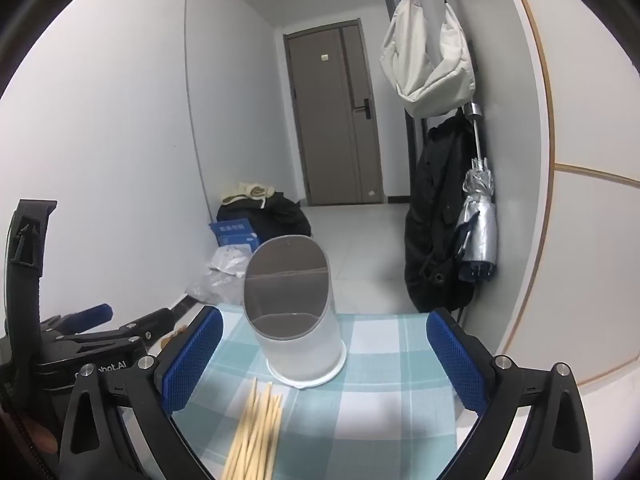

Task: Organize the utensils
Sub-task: 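Move both tools toward the pile of wooden chopsticks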

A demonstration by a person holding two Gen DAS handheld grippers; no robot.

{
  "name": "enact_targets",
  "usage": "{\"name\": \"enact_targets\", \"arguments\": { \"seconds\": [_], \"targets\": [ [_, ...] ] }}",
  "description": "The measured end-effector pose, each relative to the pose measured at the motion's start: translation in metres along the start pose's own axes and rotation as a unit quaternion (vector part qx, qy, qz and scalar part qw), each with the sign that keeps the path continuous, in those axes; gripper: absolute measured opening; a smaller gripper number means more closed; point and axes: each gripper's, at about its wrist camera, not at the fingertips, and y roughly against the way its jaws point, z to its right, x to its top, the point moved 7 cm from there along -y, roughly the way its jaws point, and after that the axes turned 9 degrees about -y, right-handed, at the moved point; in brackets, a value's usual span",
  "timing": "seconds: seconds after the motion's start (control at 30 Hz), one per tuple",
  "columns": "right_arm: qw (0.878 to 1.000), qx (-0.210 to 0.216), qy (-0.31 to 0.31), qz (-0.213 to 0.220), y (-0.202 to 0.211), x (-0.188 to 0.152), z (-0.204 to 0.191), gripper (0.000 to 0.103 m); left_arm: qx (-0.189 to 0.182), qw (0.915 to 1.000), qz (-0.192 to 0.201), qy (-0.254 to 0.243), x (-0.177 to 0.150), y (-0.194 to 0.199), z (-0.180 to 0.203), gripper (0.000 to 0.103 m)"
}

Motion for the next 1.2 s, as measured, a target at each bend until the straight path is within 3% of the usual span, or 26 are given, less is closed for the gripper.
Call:
{"name": "enact_targets", "arguments": {
  "seconds": [1.2],
  "targets": [
    [1.0,-0.001,0.004,-0.015,-0.005,-0.007,-0.001,0.103,-0.018,0.9996,-0.015,0.015,-0.006,-0.005,-0.002,0.102]
  ]
}}
